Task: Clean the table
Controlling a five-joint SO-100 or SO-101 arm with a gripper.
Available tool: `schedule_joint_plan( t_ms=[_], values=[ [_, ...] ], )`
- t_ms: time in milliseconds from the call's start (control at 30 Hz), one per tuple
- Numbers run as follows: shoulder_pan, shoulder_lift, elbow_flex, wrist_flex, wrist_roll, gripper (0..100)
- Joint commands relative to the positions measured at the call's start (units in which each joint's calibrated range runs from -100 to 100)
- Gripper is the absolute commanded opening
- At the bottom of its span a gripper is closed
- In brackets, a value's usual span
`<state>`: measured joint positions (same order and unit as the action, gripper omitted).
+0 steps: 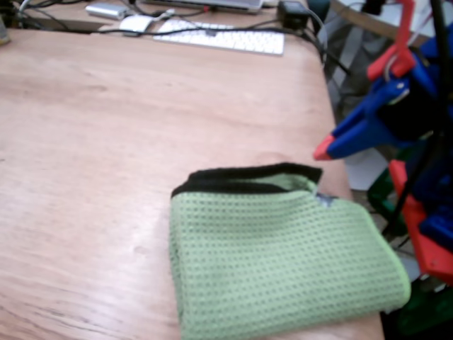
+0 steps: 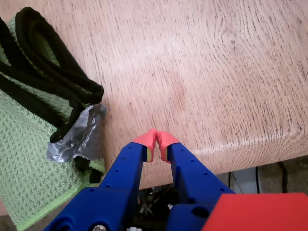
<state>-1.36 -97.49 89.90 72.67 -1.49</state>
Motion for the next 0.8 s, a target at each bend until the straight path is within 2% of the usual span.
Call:
schedule_joint_plan(
  t_ms=[0,767],
  values=[
    [1.2,-0.1,-0.5,-0.7,0.3,1],
    [0.2,-0.1,-0.5,-0.7,0.3,1]
  ],
)
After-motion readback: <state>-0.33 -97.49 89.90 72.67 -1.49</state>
